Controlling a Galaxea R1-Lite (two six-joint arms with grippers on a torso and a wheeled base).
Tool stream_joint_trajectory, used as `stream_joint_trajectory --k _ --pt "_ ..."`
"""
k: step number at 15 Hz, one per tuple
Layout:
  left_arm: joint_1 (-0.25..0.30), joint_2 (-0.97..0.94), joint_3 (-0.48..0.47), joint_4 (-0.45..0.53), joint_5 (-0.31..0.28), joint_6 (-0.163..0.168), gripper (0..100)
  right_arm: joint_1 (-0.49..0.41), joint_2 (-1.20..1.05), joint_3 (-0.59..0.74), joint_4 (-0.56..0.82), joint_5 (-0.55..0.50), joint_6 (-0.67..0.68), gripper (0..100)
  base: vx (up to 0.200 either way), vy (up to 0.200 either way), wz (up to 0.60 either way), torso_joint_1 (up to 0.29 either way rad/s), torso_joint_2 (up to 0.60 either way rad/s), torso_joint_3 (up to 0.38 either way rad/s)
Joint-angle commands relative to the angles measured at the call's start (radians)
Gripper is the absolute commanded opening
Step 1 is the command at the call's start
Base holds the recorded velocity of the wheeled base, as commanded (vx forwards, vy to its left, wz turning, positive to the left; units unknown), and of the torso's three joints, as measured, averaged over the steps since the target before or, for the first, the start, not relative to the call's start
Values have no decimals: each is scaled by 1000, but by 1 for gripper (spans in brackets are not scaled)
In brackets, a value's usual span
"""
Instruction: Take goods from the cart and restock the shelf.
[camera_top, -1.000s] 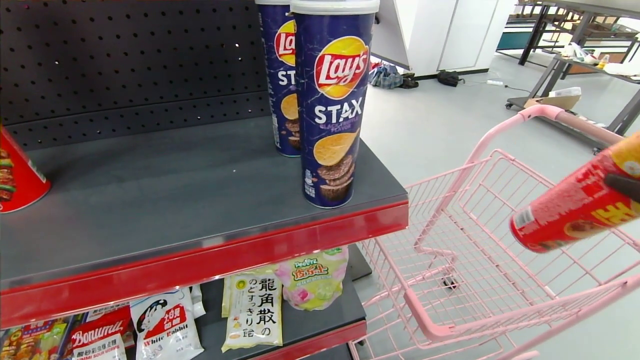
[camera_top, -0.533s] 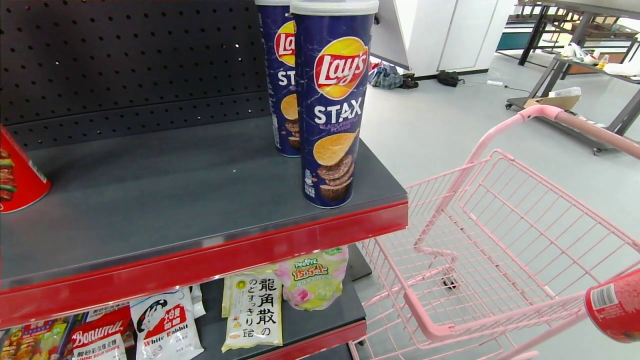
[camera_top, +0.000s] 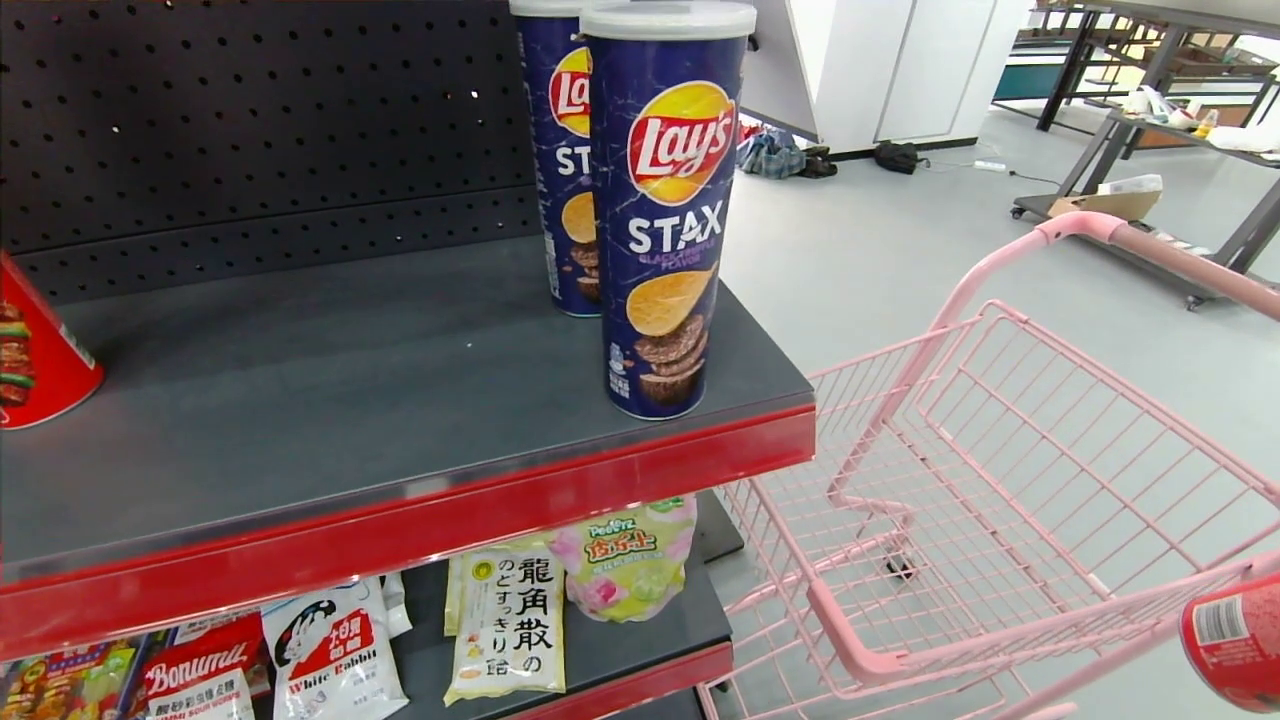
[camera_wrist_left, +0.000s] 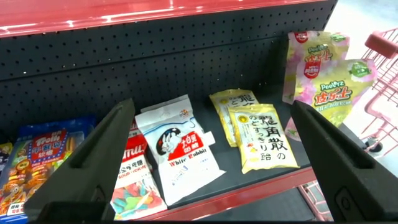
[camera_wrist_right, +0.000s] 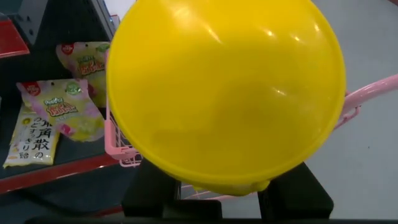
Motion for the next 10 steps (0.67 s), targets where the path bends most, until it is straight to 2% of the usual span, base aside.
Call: stream_joint_trajectory --k 1,5,10 --pt "0 1 0 -1 0 1 100 0 -3 12 -2 1 -9 0 0 0 0 85 -315 -222" --pt "1 1 0 -1 0 -1 100 2 5 13 -7 1 -29 0 0 0 0 151 -480 -323" --pt "0 1 0 -1 0 -1 100 5 5 30 -7 1 -42 0 0 0 0 203 -585 -373"
